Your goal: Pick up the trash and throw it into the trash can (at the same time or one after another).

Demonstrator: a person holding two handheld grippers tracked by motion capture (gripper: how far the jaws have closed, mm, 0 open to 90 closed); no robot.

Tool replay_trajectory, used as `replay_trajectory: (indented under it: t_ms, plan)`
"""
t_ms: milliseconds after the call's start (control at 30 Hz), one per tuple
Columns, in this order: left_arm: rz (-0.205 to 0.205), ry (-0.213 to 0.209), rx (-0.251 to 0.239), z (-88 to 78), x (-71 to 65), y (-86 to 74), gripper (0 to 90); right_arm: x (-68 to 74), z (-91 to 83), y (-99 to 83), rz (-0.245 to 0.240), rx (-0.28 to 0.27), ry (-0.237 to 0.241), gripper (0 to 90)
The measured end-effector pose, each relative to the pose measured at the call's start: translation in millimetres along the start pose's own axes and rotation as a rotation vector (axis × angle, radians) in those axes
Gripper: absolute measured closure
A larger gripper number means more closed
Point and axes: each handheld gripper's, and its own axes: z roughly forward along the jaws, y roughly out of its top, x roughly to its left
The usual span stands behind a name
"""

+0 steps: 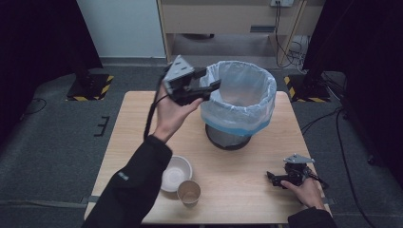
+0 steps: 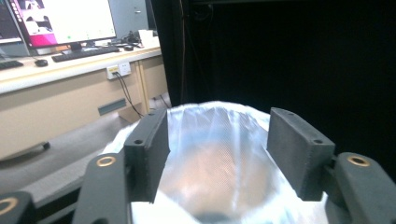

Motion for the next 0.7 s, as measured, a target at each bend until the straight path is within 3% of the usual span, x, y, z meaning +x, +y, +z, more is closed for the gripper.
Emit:
replay_trajectory:
  t_ms: [167, 233, 267, 367, 467, 600, 700]
  plan:
    - [-0.009, 0.013, 0.025, -52.4, 2.4, -38.3, 31.9, 0.8, -0.5, -0.3, 0.004, 0.004, -0.002, 0.8]
    - [-0.031, 0.016, 0.023, -67.8, 4.6, -57.6, 30.8, 1.1, -0.6, -0.4, 0.003, 0.004, -0.003, 0.8]
    - [-0.058, 0.028, 0.046, -79.7, 7.7, -75.7, 30.1, 1.4, -0.8, -0.5, 0.006, 0.006, -0.002, 0.8]
    - [-0.092, 0.078, 0.094, -97.8, 13.6, -110.0, 29.6, 1.6, -1.2, -0.7, 0.002, 0.006, 0.0, 0.8]
    - [-0.114, 0.126, 0.177, -110.5, 19.8, -144.7, 29.1, 1.9, -1.2, -1.0, -0.003, 0.004, 0.001, 0.8]
    - [-0.173, 0.159, 0.229, -117.7, 24.8, -177.6, 29.1, 2.4, -1.3, -1.1, 0.0, 0.003, 0.001, 0.8]
    - [-0.152, 0.18, 0.29, -118.0, 24.5, -192.8, 28.7, 2.7, -1.8, -1.6, -0.002, 0.004, 0.002, 0.8]
